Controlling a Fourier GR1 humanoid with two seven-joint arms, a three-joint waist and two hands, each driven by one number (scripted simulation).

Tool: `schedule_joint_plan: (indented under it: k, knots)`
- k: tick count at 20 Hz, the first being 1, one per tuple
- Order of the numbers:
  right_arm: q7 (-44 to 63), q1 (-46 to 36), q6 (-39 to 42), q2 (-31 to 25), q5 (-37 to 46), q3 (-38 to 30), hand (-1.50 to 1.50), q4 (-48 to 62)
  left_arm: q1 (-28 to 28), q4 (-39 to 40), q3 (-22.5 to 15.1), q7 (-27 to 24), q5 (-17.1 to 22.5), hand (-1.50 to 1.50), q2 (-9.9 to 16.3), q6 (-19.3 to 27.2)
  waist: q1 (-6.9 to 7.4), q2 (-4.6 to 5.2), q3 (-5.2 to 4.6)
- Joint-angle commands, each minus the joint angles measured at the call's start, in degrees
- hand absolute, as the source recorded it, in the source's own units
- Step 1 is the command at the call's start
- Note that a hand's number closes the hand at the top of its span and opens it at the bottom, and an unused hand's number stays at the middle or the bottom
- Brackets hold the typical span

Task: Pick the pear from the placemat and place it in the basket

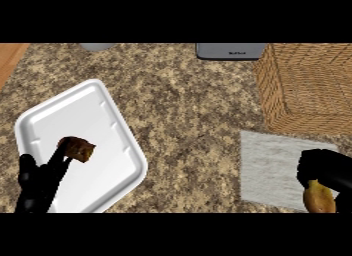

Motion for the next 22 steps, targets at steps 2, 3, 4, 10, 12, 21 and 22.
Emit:
schedule_joint_plan:
  k: [2,3,4,10,12,21,22]
  knots:
    - [6.6,-1.0,0.6,3.5,1.5,-1.5,1.5,0.2,0.8,4.1,-1.9,0.5,-2.4,0.0,-2.7,1.7,-0.21,0.67,-0.51]
    - [16.7,1.4,3.2,7.2,3.6,0.1,1.5,-3.4,1.2,5.2,-1.1,-1.0,-1.7,0.0,-1.8,0.6,-1.1,0.54,-0.67]
    - [22.6,0.8,4.3,9.8,3.7,-1.4,1.5,-1.3,2.2,1.8,-0.2,1.3,0.1,0.0,-0.4,-0.6,-0.56,0.49,-0.64]
    - [48.7,1.5,10.4,21.3,7.2,-3.2,1.5,-9.2,3.0,0.2,0.7,1.9,0.7,0.0,-0.8,0.2,-2.36,-0.02,-0.87]
    - [54.2,1.8,10.1,26.5,6.8,-3.5,1.5,-13.7,3.4,1.0,0.4,1.9,-0.1,0.0,-0.5,0.1,-2.76,0.01,-0.78]
    - [67.6,-5.4,4.8,37.4,-17.9,-10.1,1.5,-34.6,3.7,2.2,0.9,0.0,0.3,0.0,-0.5,-0.7,-2.15,0.05,-0.65]
    - [70.9,-5.3,5.3,37.4,-18.7,-9.4,1.5,-38.7,4.7,2.8,-0.2,-1.0,-0.6,0.0,-1.2,-0.6,-2.52,-0.12,-0.69]
